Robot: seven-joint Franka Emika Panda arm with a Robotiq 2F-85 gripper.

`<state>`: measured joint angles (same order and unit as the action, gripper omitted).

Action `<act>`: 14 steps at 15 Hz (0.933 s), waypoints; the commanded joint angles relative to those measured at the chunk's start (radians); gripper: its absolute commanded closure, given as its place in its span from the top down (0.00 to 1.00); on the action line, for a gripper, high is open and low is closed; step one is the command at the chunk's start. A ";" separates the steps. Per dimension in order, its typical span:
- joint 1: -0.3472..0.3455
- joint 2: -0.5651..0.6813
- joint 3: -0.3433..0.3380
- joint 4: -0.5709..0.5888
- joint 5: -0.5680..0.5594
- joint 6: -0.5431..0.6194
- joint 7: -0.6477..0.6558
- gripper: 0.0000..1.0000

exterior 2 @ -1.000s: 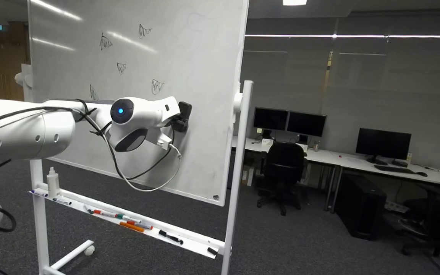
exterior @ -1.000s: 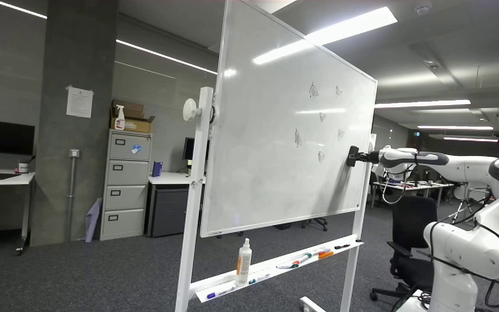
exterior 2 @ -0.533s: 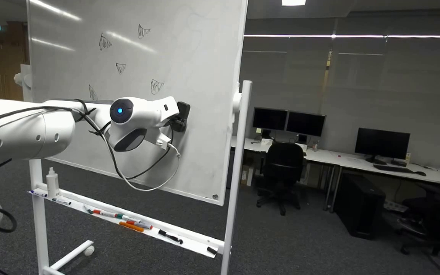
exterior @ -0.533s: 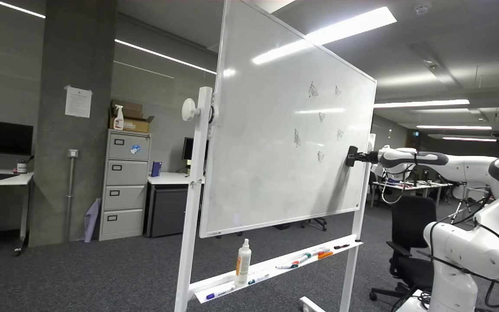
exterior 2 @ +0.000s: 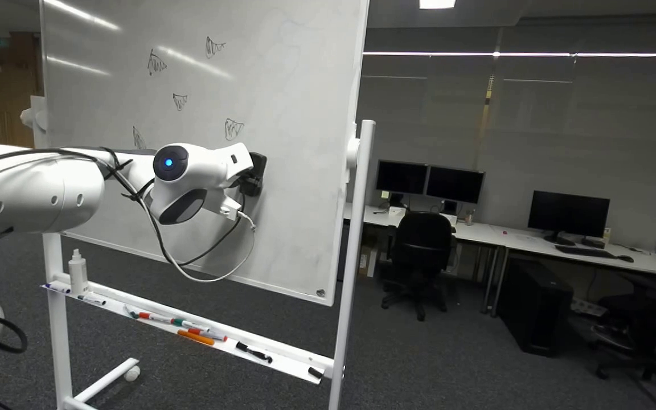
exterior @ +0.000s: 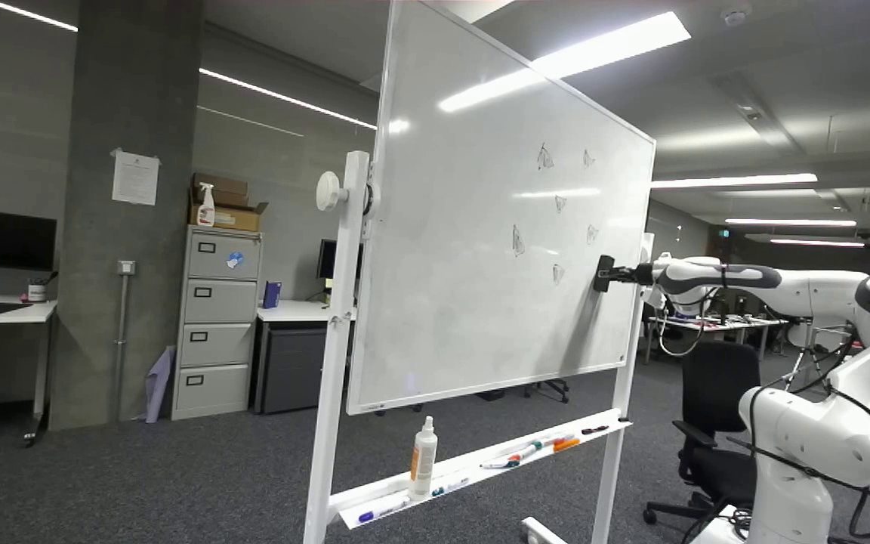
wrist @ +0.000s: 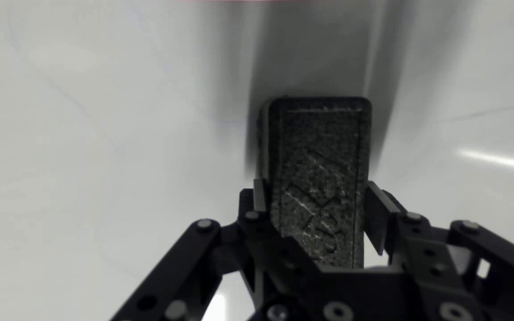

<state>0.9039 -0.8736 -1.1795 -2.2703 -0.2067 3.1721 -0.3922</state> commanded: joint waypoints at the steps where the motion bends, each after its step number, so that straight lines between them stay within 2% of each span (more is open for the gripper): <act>1: 0.028 0.020 0.051 -0.037 0.004 -0.065 -0.006 0.30; 7: -0.008 0.033 0.154 -0.108 0.025 -0.151 -0.015 0.30; 11: -0.094 0.079 0.266 -0.163 0.047 -0.138 0.034 0.30; 14: -0.202 0.128 0.387 -0.212 0.076 -0.115 0.092 0.30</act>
<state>0.8169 -0.8223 -0.9126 -2.4473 -0.1781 3.0386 -0.3568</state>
